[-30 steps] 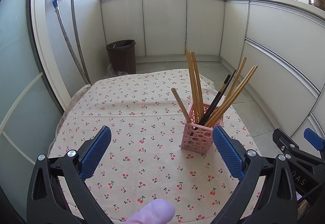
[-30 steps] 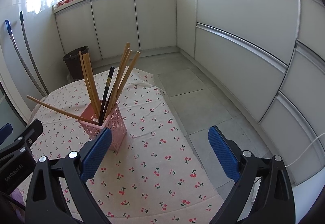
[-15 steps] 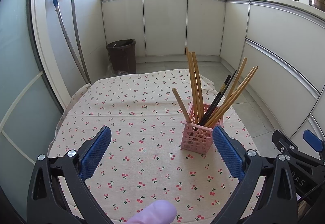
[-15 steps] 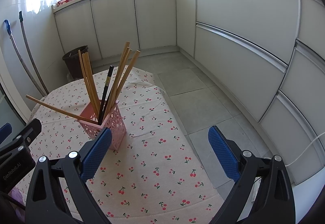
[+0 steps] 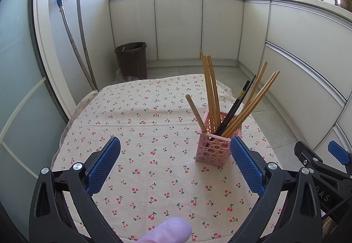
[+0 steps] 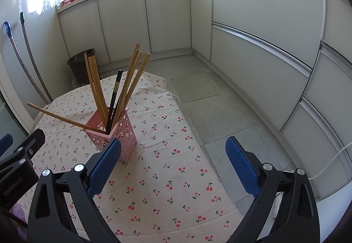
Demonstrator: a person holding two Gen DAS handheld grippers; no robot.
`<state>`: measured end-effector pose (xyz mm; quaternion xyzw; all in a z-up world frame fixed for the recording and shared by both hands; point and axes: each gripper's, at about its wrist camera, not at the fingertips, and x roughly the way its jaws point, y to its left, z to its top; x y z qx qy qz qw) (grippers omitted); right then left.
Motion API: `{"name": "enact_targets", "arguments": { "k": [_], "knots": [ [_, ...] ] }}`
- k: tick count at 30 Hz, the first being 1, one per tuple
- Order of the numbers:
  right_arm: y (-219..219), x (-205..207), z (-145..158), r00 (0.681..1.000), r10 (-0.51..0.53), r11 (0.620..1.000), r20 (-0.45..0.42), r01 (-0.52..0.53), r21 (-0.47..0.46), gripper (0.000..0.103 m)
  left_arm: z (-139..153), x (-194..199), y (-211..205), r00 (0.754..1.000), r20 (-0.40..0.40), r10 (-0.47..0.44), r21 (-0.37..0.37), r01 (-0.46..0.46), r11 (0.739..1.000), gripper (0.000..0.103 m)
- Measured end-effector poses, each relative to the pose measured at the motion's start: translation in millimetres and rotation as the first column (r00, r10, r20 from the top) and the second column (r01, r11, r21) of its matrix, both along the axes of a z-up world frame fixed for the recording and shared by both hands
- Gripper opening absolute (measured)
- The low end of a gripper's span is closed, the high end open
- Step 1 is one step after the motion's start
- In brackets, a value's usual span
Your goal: Organize utensils
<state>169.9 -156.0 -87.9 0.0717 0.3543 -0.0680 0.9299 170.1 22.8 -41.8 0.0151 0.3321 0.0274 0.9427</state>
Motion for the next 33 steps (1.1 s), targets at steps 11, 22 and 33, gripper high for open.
{"name": "enact_targets", "arguments": {
  "k": [11, 22, 33],
  "knots": [
    [0.3, -0.6, -0.3, 1.000, 0.000, 1.000, -0.004, 0.000, 0.000, 0.093, -1.6, 0.5, 0.5, 1.000, -0.003, 0.001, 0.000, -0.001, 1.000, 0.096],
    [-0.1, -0.1, -1.0, 1.000, 0.000, 1.000, -0.009, 0.000, -0.001, 0.093, -4.9, 0.9, 0.3, 1.000, -0.009, 0.001, 0.002, -0.001, 1.000, 0.096],
    [-0.1, 0.4, -1.6, 1.000, 0.000, 1.000, -0.013, 0.000, 0.001, 0.093, -6.9, 0.9, 2.1, 1.000, -0.014, 0.007, -0.001, -0.007, 1.000, 0.096]
  ]
}}
